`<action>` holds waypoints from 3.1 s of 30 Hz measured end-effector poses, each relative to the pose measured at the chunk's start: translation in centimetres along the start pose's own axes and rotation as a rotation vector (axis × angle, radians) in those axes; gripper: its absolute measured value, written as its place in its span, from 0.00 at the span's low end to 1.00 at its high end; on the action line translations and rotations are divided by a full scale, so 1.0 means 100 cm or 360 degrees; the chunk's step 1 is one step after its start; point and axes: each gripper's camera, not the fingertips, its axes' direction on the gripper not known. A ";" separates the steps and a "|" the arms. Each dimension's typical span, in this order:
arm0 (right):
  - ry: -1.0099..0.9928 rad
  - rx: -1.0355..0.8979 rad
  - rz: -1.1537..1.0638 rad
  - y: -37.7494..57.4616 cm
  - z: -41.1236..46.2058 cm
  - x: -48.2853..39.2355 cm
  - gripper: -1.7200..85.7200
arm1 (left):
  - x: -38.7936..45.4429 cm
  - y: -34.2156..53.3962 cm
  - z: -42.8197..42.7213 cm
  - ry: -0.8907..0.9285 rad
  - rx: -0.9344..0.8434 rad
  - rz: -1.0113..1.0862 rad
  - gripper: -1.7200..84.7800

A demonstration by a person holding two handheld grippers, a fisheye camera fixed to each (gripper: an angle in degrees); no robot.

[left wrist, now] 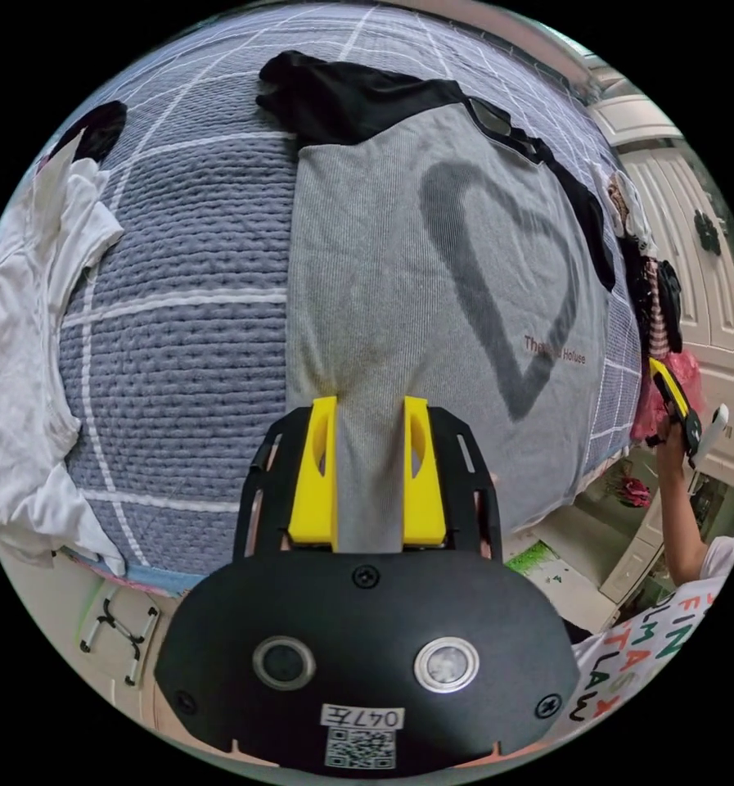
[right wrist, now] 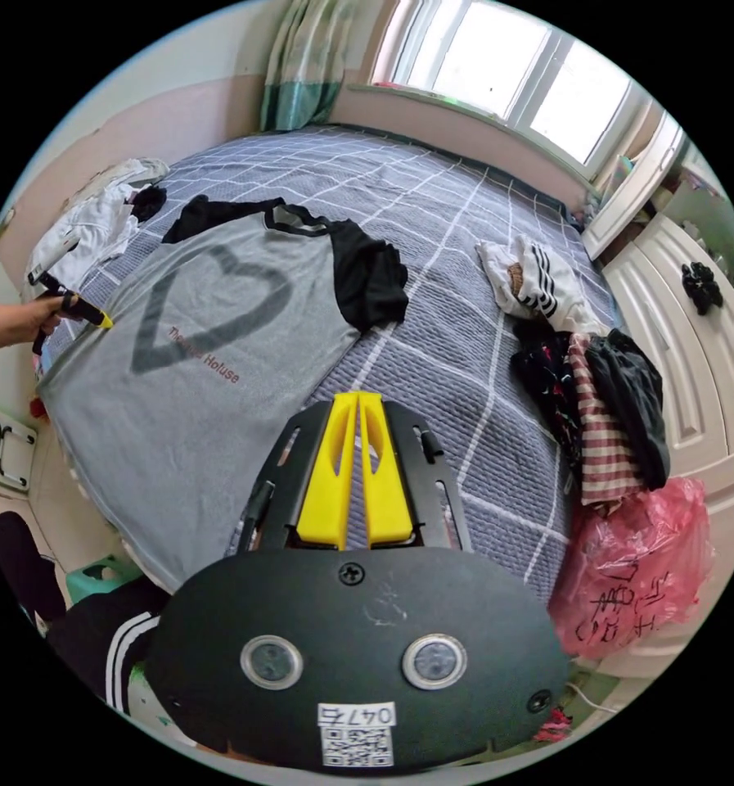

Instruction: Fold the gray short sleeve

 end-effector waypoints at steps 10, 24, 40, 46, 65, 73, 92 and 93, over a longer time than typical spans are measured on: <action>0.0097 -0.0007 -0.0157 0.006 -0.043 -0.020 0.01 | 0.029 -0.011 -0.002 -0.0223 0.0013 -0.0044 0.11; 0.0002 0.0064 -0.0100 0.016 -0.065 -0.037 0.01 | 0.052 -0.022 0.008 -0.0278 -0.0127 -0.0157 0.11; -0.0102 0.0088 0.0033 0.050 -0.076 -0.075 0.02 | 0.049 0.023 0.033 -0.0249 -0.0053 -0.0087 0.12; -0.0085 0.0121 0.0130 0.041 -0.078 -0.093 0.02 | 0.050 0.055 0.031 -0.0280 0.0033 -0.0010 0.15; -0.0024 0.0346 0.0336 0.077 0.040 -0.191 0.02 | -0.005 0.169 0.112 -0.0426 0.0470 0.0542 0.16; 0.0102 0.0454 0.0305 0.103 0.035 -0.211 0.02 | -0.023 0.225 0.142 -0.0429 0.0735 0.0564 0.15; -0.0064 0.0521 0.0403 0.210 -0.062 -0.179 0.03 | -0.049 0.301 0.156 -0.0392 0.0739 0.0365 0.11; -0.0087 0.0538 0.0416 0.211 -0.064 -0.177 0.03 | -0.052 0.314 0.150 -0.0381 0.0763 0.0381 0.11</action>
